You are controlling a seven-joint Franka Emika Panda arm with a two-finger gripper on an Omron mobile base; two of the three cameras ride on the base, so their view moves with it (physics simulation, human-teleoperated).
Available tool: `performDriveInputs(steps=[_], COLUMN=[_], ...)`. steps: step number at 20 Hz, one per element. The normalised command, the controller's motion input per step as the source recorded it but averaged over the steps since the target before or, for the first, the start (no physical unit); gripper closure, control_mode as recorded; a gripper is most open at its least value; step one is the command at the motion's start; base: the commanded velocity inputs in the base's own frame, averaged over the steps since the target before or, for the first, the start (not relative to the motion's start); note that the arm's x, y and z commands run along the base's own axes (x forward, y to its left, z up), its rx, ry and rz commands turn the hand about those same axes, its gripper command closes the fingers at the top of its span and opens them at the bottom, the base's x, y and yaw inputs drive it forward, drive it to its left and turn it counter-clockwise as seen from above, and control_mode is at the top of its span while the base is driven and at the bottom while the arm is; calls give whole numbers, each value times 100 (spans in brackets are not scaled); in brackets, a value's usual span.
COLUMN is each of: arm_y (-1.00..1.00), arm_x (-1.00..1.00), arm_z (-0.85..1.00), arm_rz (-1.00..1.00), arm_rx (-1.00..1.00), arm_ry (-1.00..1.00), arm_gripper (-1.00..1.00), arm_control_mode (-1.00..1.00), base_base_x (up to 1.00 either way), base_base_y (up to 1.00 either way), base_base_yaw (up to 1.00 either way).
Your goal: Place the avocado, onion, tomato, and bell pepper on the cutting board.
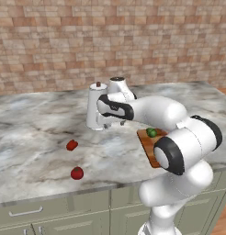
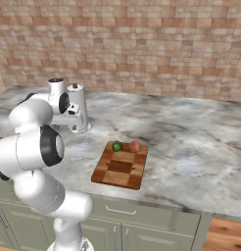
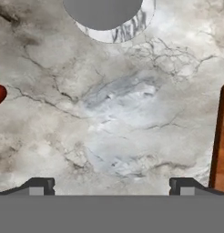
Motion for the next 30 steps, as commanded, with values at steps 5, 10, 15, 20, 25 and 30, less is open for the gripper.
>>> performDriveInputs(steps=[5, 10, 15, 20, 25, 30], arm_y=[3, 22, 9, 0, 35, 62], arm_x=[-11, -13, -2, 0, 0, 0], arm_z=[-33, -25, -30, -9, 0, 0], arm_rz=[-14, -8, -6, -3, -4, -9], arm_rx=[2, 0, 0, 0, 0, 0], arm_ry=[17, 12, 8, 5, 1, -1], arm_gripper=[-100, -100, -100, -100, -100, -100], arm_control_mode=[-100, -100, -100, -100, -100, -100], base_base_x=[0, 0, 0, 0, 0, 0], base_base_y=[0, 0, 0, 0, 0, 0], base_base_yaw=[0, 0, 0, 0, 0, 0])
